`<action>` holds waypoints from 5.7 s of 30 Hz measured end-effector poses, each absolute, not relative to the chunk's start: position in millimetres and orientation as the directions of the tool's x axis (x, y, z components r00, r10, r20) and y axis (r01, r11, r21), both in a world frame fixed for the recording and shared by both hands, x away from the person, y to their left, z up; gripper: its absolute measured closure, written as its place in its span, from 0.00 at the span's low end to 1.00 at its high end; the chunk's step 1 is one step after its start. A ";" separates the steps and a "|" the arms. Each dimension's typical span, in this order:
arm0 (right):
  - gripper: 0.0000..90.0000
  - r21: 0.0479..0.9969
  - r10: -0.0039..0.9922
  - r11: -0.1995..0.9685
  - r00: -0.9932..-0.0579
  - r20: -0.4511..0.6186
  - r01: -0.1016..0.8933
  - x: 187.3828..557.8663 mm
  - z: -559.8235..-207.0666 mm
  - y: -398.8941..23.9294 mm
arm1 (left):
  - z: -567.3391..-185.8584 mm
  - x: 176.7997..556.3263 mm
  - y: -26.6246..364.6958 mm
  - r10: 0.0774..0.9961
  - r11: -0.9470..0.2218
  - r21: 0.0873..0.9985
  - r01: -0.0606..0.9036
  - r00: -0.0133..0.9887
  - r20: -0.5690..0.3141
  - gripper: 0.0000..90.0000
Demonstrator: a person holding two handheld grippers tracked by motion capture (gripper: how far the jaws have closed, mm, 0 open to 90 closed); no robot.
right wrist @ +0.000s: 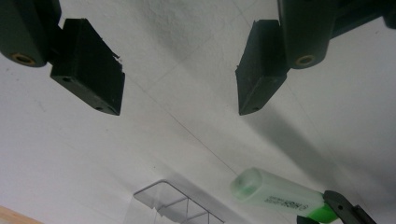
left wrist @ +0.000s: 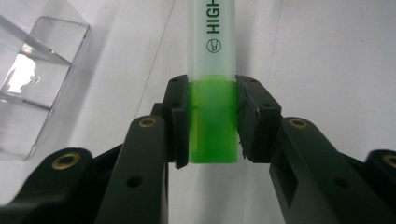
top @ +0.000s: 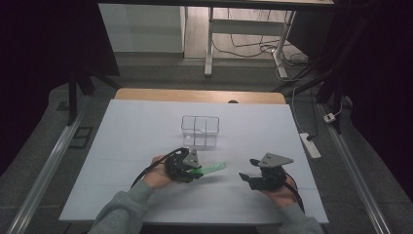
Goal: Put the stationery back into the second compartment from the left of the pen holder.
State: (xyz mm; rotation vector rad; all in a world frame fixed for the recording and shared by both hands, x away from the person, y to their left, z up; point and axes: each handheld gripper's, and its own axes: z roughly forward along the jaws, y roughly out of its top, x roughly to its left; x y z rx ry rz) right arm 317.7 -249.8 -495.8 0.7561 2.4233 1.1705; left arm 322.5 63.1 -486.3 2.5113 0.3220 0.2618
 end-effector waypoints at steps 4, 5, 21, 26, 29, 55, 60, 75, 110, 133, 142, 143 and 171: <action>0.37 0.793 0.590 0.526 -0.804 -0.081 0.306 318.1 -494.7 -247.5 | -486.7 322.9 58.6 0.277 -0.800 0.577 0.164 0.954 0.112 0.74; 0.37 0.793 0.587 0.528 -0.805 -0.081 0.305 318.0 -494.3 -246.5 | -486.5 323.2 57.8 0.276 -0.801 0.577 0.163 0.955 0.113 0.74; 0.39 0.753 0.495 0.605 -0.863 -0.102 0.258 320.8 -493.1 -219.5 | -489.0 324.2 43.9 0.245 -0.821 0.552 0.144 0.963 0.113 0.74; 0.39 0.740 0.462 0.629 -0.880 -0.110 0.238 323.3 -491.2 -210.3 | -490.5 324.3 40.6 0.236 -0.831 0.539 0.138 0.965 0.116 0.74; 0.41 0.735 0.442 0.639 -0.890 -0.108 0.228 325.0 -491.2 -205.5 | -490.8 323.8 38.4 0.231 -0.833 0.536 0.136 0.966 0.114 0.74; 0.69 0.564 0.169 0.825 -0.955 -0.243 0.002 312.3 -503.5 -173.2 | -482.1 316.5 32.3 0.161 -0.804 0.590 0.071 0.982 0.102 0.73; 0.74 0.579 0.148 0.815 -0.956 -0.255 -0.029 309.4 -501.9 -171.1 | -476.9 317.8 38.7 0.201 -0.773 0.628 0.089 0.973 0.109 0.69; 0.74 0.676 0.313 0.732 -0.926 -0.213 0.092 319.7 -495.7 -185.1 | -475.6 331.6 61.9 0.411 -0.591 0.736 0.331 0.908 -0.078 0.43; 0.74 0.743 0.403 0.652 -0.900 -0.166 0.154 322.4 -495.1 -186.8 | -482.4 338.3 64.7 0.477 -0.431 0.775 0.462 0.846 -0.239 0.35; 0.72 0.724 0.371 0.685 -0.894 -0.253 0.079 316.3 -498.3 -177.8 | -488.2 342.1 57.1 0.412 -0.360 0.768 0.529 0.829 -0.378 0.77; 0.56 0.780 0.448 0.601 -0.882 -0.146 0.176 323.0 -492.1 -191.1 | -480.9 343.8 70.3 0.456 -0.345 0.780 0.522 0.820 -0.347 0.79; 0.54 0.783 0.462 0.591 -0.877 -0.130 0.196 324.2 -491.4 -193.6 | -480.1 344.1 72.3 0.460 -0.344 0.781 0.522 0.818 -0.344 0.79; 0.45 0.805 0.668 0.465 -0.743 -0.045 0.369 321.3 -488.0 -280.9 | -422.9 360.2 132.1 0.537 -0.252 0.851 0.461 0.798 -0.273 0.79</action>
